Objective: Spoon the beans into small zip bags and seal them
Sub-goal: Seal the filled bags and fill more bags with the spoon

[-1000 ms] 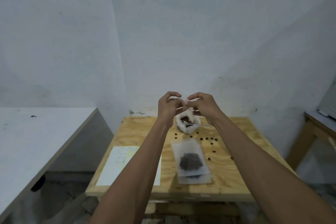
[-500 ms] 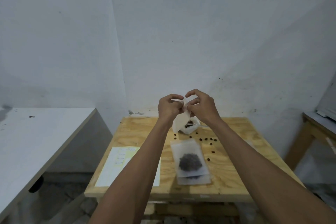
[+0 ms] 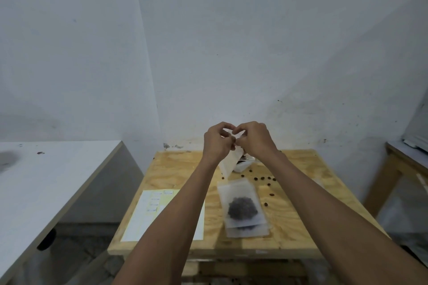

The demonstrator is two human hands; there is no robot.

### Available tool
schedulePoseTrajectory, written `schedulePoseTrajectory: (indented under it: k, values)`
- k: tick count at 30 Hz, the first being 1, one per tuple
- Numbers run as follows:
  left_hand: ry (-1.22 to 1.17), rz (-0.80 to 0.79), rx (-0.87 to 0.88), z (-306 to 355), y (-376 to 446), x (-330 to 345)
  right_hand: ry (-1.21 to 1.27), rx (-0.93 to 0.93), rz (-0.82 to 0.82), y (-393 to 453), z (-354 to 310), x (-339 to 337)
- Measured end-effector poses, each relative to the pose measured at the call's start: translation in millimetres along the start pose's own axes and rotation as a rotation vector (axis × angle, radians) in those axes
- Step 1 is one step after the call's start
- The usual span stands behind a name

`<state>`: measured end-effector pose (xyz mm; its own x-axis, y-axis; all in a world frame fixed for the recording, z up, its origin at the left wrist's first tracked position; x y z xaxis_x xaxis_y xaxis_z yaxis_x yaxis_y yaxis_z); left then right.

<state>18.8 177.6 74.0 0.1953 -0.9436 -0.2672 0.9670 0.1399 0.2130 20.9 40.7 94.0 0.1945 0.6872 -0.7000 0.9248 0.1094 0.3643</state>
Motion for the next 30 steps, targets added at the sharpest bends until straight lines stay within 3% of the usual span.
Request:
schedulePoseTrajectory:
  k: [11,16,18,23,30]
  values:
    - [0.401,0.065,0.282,-2.4,3.1,2.9,-0.09,-0.1,0.175,-3.8,13.5,-4.6]
    - [0.408,-0.107,0.434,-17.1,2.9,-5.9,-0.046,-0.175,0.167,-1.8,13.6,-11.7]
    - [0.466,-0.117,0.48,-18.3,1.3,-8.0,0.003,-0.209,0.16,-0.3,11.8,-12.3]
    - [0.366,0.056,0.555,-12.4,-5.6,-6.4,0.232,-0.185,0.117,0.3,8.0,-10.3]
    - [0.34,0.062,0.467,-23.5,-5.9,-5.3,0.51,-0.099,0.061,1.9,12.1,-5.0]
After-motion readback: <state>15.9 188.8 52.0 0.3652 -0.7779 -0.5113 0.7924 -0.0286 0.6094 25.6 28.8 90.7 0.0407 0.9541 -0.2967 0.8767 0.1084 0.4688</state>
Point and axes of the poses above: each hand's wrist, its own y-axis towards the middle knuckle, its own x-axis out of the palm, z = x × y, the point moved 2 cm from there along y, towards the middle knuckle, and after that the axes turned 6 degrees about -x, right-handed, at the moved point
